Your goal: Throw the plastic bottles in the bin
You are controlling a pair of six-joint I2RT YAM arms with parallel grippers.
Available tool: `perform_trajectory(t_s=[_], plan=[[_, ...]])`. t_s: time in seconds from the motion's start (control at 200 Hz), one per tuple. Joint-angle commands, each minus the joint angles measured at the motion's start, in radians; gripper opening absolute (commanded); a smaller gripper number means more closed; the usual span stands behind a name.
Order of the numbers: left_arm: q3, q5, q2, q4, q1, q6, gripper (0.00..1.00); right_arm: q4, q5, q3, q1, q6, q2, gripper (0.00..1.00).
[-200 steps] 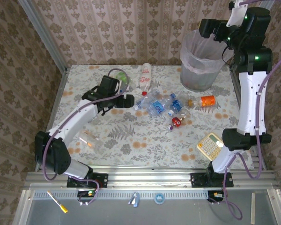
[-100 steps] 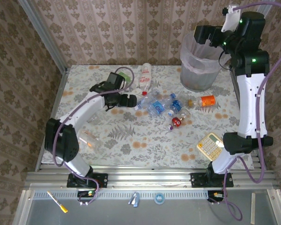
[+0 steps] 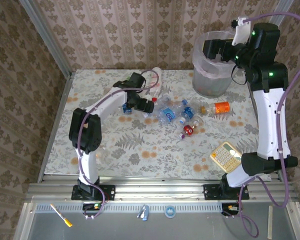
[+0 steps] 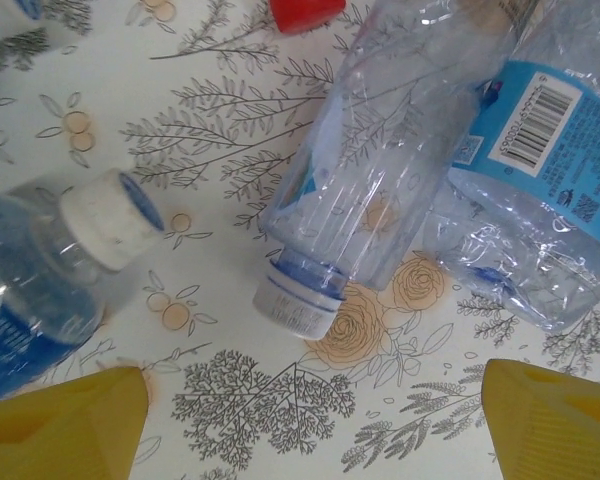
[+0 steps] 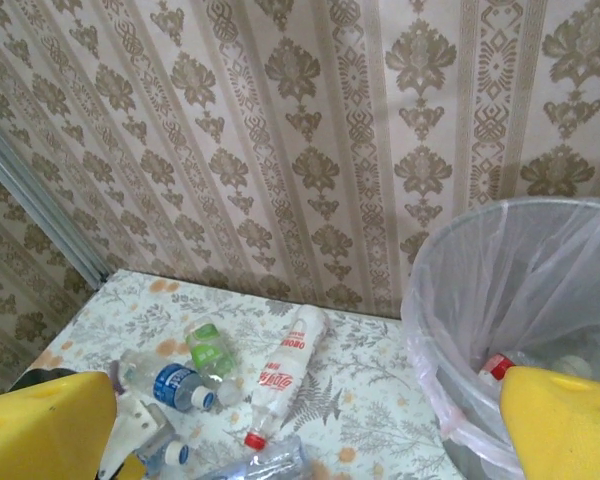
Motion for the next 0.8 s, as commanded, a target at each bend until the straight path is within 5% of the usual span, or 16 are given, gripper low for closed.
perform_trajectory(t_s=[0.0,0.795], plan=[[0.062,-0.011,0.044,-0.031,-0.010,0.045,0.85,0.016,-0.028,-0.051,0.010,0.027,-0.045,1.00],[0.207,-0.078,0.246,-0.067,-0.051,0.075,0.72,0.008,-0.021,-0.163,0.031,0.023,-0.119,1.00]])
